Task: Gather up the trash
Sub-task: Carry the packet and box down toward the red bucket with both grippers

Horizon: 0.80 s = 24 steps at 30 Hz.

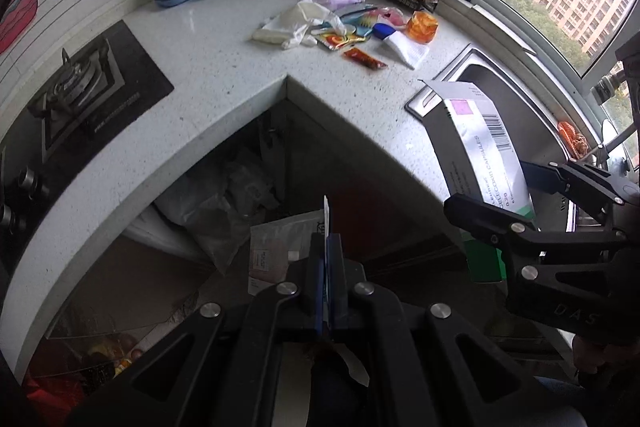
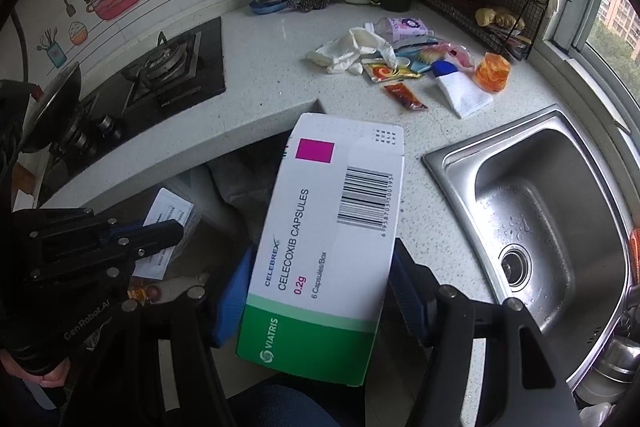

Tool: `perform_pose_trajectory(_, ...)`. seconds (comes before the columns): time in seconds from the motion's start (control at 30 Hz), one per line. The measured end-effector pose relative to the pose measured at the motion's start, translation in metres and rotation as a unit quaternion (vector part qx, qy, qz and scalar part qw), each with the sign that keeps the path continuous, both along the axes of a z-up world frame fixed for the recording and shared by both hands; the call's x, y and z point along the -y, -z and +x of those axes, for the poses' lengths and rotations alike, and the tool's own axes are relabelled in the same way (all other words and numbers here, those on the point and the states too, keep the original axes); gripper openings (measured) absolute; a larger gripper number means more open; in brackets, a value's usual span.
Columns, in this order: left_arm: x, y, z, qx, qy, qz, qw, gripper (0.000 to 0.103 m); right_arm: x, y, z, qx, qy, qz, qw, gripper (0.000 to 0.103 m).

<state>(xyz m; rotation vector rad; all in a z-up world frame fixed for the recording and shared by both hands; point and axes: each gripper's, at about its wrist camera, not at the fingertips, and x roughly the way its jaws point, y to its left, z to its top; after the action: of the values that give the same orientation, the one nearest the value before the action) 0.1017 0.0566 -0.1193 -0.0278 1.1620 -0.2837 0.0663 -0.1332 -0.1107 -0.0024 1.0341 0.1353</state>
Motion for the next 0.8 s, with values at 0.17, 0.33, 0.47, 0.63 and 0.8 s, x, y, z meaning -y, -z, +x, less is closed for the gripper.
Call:
perform_pose_trajectory(0.17, -0.004, 0.04, -0.008, -0.04, -0.001, -0.005, 0.9992, 0.001, -0.003, 0.032, 0.001, -0.012, 0.002, 0.003, 1.0, 0.063)
perform_pose_trajectory(0.33, -0.001, 0.101, -0.005, -0.076, 0.009, -0.014, 0.997, 0.001, -0.004, 0.085, 0.001, -0.042, 0.013, -0.002, 0.999, 0.063)
perform_pose_trajectory(0.47, 0.002, 0.153, 0.003, -0.094, 0.018, -0.018, 0.9952, 0.001, -0.01, 0.125, 0.0, -0.052, 0.0, -0.007, 0.999, 0.063)
perform_pose_trajectory(0.63, 0.004, 0.215, 0.015, -0.109, 0.033, -0.018, 0.9933, 0.001, -0.013, 0.186, 0.013, -0.081, -0.012, -0.003, 0.997, 0.063)
perform_pose_trajectory(0.8, 0.006, 0.289, 0.027, -0.136, 0.043, -0.02, 0.9896, 0.001, -0.007, 0.255, 0.034, -0.096, -0.007, -0.009, 0.995, 0.063)
